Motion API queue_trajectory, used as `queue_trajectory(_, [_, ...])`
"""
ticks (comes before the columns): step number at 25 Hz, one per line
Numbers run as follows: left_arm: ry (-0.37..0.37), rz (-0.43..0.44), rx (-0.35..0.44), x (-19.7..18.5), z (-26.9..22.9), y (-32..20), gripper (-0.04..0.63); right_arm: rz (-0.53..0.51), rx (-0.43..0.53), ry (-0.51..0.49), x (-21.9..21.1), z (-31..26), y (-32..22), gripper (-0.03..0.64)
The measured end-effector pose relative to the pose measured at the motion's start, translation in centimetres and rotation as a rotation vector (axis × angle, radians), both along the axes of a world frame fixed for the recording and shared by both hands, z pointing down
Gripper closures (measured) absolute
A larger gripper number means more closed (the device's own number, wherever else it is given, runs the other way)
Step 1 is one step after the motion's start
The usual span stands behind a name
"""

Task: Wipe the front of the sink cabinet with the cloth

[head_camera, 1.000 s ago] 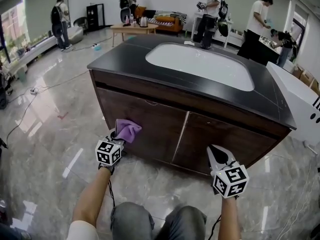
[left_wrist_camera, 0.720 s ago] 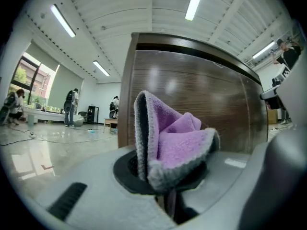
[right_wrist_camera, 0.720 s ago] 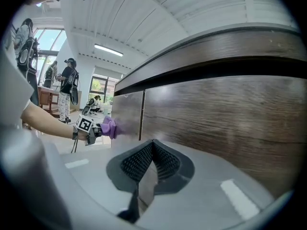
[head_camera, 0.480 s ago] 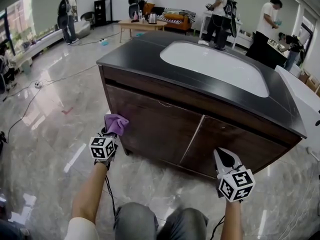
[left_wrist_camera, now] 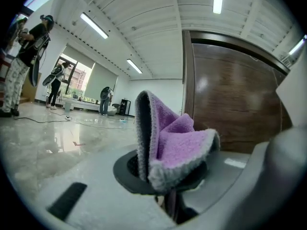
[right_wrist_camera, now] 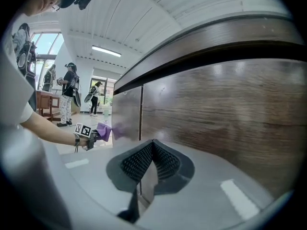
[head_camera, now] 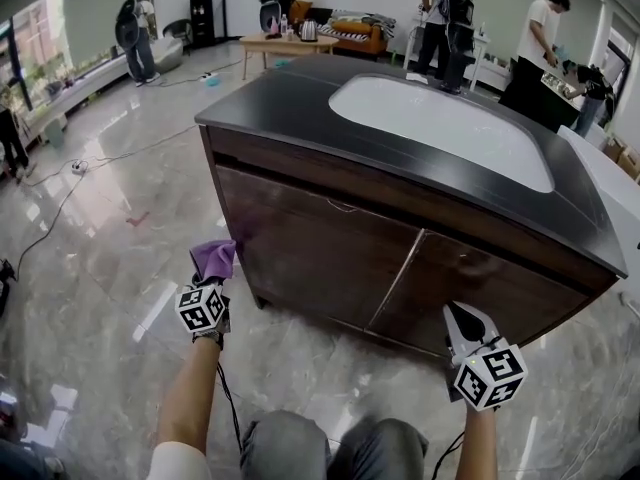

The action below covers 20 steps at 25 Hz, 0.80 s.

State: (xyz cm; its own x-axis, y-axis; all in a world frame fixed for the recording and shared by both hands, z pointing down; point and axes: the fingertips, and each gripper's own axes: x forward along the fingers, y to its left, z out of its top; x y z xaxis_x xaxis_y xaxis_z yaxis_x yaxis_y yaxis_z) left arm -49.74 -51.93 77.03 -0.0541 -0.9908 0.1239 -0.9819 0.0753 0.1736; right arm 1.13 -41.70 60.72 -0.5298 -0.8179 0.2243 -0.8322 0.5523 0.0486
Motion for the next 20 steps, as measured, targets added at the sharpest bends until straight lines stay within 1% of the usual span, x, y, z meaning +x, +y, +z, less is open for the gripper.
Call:
queue_trajectory(4, [0.027,-0.044,-0.039,-0.5,4.3,1.1,0.546,-0.036,-0.018,-0.024,0.0,0.7,1.2,0.611])
queue_trajectory(6, [0.026,-0.077,-0.068,-0.7,6.6,1.7,0.548,-0.038,-0.012,-0.027,0.2,1.2,1.6,0.610])
queue_trajectory(8, [0.025,-0.090,-0.087,-0.5,8.8,1.9,0.551,-0.039,-0.010,-0.025,0.4,1.8,1.8,0.611])
queue_trajectory(12, [0.019,-0.068,-0.118,0.9,12.5,1.6,0.551,-0.076,-0.024,-0.017,0.5,3.6,2.7,0.610])
queue_trajectory(15, [0.049,-0.072,-0.113,2.0,14.5,1.8,0.549,-0.112,-0.042,-0.070,0.9,4.6,3.9,0.611])
queue_trajectory(18, [0.064,-0.044,-0.111,3.6,15.6,1.3,0.549,-0.105,-0.052,-0.091,1.8,5.9,4.5,0.610])
queue_trajectory(20, [0.047,-0.016,-0.116,4.8,15.8,1.0,0.549,-0.082,-0.058,-0.086,2.6,6.5,4.7,0.611])
